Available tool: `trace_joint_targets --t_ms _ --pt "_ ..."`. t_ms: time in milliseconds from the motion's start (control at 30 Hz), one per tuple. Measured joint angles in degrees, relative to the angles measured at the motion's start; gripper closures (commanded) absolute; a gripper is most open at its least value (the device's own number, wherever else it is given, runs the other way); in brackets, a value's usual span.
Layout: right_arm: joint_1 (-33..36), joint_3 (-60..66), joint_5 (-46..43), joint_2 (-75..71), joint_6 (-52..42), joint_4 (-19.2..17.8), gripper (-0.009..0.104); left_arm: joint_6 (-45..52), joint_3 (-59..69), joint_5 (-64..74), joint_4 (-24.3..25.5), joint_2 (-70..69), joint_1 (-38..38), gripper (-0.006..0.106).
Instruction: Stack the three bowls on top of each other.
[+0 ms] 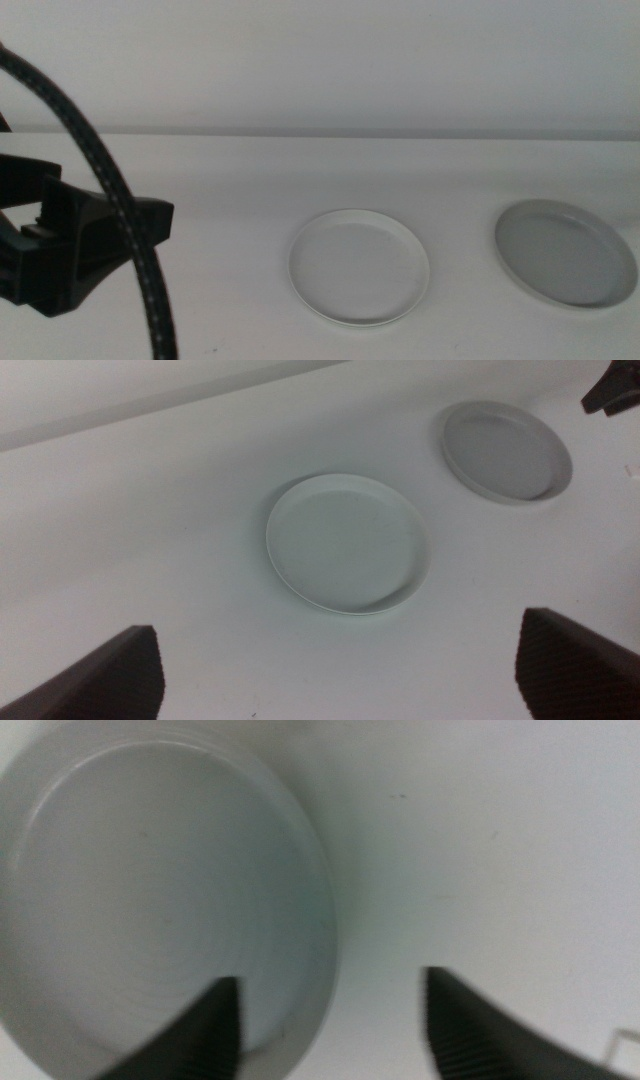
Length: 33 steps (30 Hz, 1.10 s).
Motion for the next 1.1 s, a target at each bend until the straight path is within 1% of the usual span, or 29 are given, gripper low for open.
trace_joint_targets --t_ms 67,200,433,533,567,633,700,733,867,933,1100 --pt "-0.4 0.0 -0.2 1.8 -1.5 0.6 0.034 0.0 0.0 0.0 0.0 0.0 0.0 0.007" --pt "0.1 0.0 -2.8 6.0 -5.0 3.1 0.050 0.0 0.0 -0.1 0.0 0.0 0.0 0.007" --pt "2.7 0.0 -6.2 12.6 -6.2 4.1 0.053 0.0 0.0 -0.1 0.0 0.0 0.0 0.007" --pt "2.9 -0.4 -6.5 13.3 -6.2 4.5 0.058 0.0 0.0 -0.2 0.0 0.0 0.0 0.007" --pt "2.9 -0.6 -6.6 13.6 -6.1 4.6 0.062 0.0 0.0 -0.2 0.0 0.0 0.0 0.007" --pt "2.9 -0.7 -7.2 14.0 -5.2 4.9 0.074 0.0 0.0 -0.2 0.0 0.0 0.0 0.007" --pt "2.9 -0.8 -8.1 14.4 -4.3 5.0 0.095 0.0 0.0 -0.2 0.0 0.0 0.0 0.007" --pt "2.9 -0.9 -8.4 14.5 -4.1 5.1 0.097 0.0 0.0 -0.2 0.0 0.0 0.0 0.007" --pt "2.9 -0.9 -8.5 14.7 -6.1 7.5 0.097 0.0 0.0 -0.2 0.0 0.0 0.0 0.007" --pt "2.9 -0.7 -8.0 14.7 -8.7 9.6 0.097 0.0 0.0 -0.2 0.0 0.0 0.0 0.007" --pt "2.9 0.1 -2.4 12.7 -14.9 15.7 0.097 0.0 0.0 -0.2 0.0 0.0 0.0 0.007"
